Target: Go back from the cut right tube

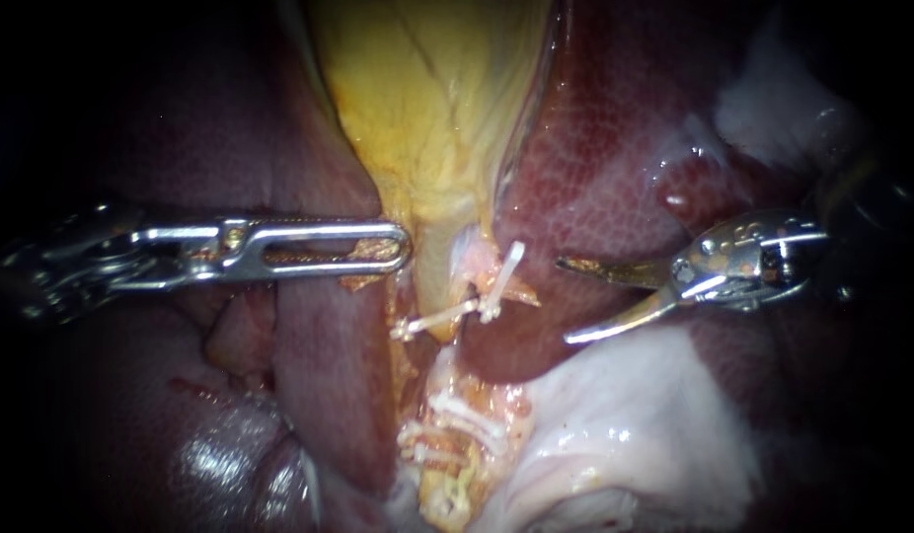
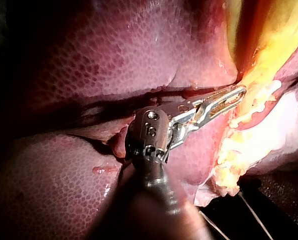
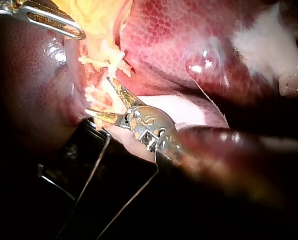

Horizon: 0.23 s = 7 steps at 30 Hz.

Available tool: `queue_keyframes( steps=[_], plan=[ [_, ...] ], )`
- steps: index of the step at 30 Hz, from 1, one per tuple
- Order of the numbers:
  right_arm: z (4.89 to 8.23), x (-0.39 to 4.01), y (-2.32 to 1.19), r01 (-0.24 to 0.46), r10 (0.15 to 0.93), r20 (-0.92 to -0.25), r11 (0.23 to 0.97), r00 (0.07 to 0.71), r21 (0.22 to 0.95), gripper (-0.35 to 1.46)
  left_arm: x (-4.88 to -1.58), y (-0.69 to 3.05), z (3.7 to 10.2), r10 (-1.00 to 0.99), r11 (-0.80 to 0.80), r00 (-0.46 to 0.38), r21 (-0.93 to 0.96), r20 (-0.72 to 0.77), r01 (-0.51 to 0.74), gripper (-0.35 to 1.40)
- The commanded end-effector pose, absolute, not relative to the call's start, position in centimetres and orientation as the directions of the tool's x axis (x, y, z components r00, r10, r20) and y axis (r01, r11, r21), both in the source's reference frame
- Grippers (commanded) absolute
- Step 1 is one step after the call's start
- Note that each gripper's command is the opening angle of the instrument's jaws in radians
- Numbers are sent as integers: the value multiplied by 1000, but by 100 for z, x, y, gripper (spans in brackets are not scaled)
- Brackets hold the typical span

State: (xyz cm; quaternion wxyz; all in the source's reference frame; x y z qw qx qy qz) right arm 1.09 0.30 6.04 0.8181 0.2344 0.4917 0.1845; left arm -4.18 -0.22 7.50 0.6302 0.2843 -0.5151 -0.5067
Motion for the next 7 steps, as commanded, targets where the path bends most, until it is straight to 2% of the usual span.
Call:
queue_keyframes(
  steps=[1, 7],
  plan=[
    [604, 109, 30, -71, 532, -718, 822, 449, 565, 143, -417, -22, 749, -931, 325, -44, 880, 361, 346, -35],
    [605, 109, 31, -72, 533, -718, 822, 449, 565, 143, -417, -22, 749, -931, 325, -44, 880, 361, 346, -35]
  ],
)
